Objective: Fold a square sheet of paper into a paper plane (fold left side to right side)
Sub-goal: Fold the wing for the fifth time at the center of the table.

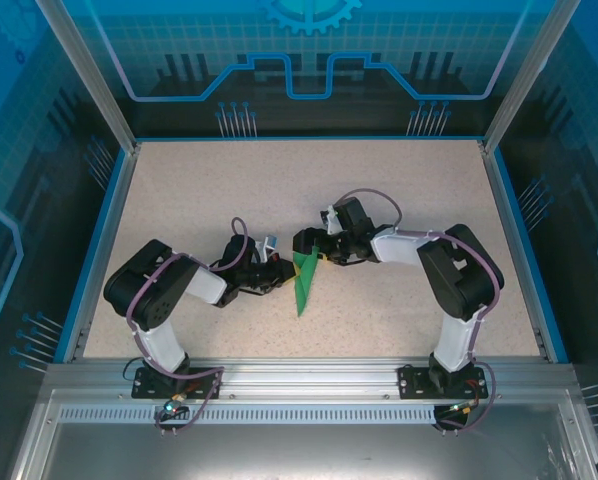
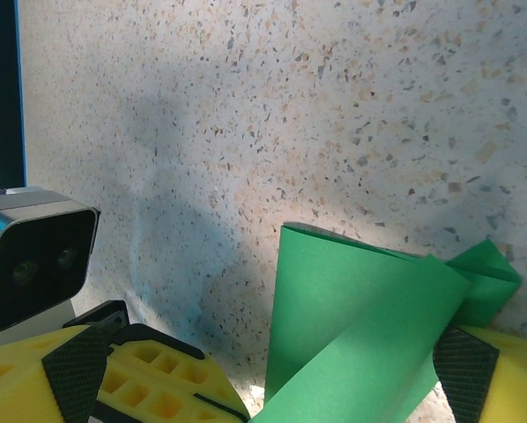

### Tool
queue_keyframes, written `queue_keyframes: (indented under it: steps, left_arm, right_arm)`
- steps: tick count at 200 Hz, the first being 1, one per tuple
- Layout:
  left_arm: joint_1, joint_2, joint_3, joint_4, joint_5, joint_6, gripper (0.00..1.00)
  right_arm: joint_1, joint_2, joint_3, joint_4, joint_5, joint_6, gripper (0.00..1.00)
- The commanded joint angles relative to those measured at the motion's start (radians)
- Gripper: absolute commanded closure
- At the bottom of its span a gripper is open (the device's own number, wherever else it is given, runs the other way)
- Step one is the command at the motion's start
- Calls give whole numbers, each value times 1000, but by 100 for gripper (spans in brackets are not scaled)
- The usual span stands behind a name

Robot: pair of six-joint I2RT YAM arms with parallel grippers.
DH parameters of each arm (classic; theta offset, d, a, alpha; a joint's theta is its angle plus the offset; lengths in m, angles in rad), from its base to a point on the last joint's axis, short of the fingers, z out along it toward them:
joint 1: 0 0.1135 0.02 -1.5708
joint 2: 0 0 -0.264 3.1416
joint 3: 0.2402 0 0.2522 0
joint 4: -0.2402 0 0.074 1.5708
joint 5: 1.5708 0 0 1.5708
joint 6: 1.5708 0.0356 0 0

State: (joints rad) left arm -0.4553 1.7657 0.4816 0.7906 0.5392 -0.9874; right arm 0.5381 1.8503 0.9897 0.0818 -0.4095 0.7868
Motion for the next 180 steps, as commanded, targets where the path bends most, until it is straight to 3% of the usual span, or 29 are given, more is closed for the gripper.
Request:
queue_keyframes:
  steps: [1, 77, 180]
  left_arm:
    - [9, -18, 17, -6, -4, 33, 100]
    - [15, -28, 36, -58, -11, 68, 100]
    - [26, 17, 62, -108, -22, 102, 100]
  right_arm:
    - [12, 23, 27, -27, -17, 5, 1]
    - [44, 94, 148, -311, 89, -70, 1]
    - [57, 116, 165, -352, 106, -86, 1]
